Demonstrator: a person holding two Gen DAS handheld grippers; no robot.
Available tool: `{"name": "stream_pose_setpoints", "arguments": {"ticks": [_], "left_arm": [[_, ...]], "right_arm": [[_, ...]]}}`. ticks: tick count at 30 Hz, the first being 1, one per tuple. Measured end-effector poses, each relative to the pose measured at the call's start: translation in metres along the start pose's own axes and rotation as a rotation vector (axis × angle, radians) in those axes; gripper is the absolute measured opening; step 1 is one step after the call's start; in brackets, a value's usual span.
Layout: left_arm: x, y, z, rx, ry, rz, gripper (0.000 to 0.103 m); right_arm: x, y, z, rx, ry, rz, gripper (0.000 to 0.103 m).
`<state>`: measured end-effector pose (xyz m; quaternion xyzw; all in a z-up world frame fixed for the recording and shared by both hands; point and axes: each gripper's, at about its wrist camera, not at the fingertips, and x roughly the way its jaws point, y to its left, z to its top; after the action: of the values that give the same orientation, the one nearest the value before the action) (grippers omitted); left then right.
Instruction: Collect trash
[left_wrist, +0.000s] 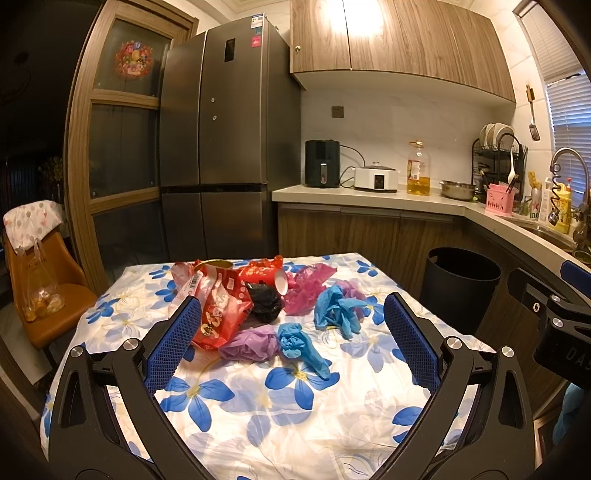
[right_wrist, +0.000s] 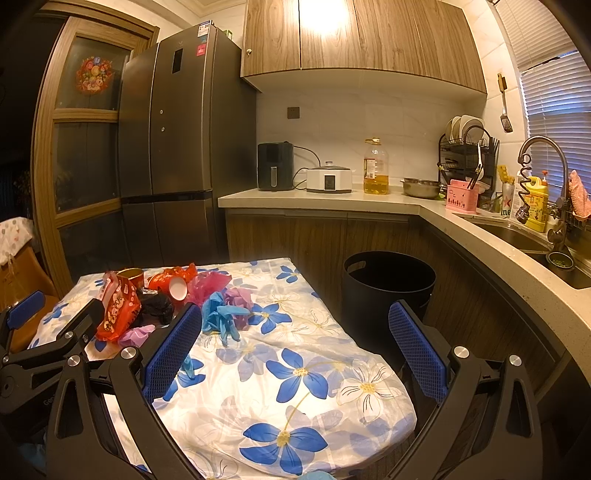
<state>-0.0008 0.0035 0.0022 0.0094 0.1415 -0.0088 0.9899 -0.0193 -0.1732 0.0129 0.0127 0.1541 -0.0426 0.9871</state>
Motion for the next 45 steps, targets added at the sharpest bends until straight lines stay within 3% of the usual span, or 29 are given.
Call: {"name": "stream_pose_setpoints", "arguments": {"ticks": [45], "left_arm": [[0.0,0.0,0.0,-0.001,0.001,0.001,0.097]], "right_arm": [[-0.0021,-0.002,0.0002,0.0,0.0,0.0,0.098]]}}
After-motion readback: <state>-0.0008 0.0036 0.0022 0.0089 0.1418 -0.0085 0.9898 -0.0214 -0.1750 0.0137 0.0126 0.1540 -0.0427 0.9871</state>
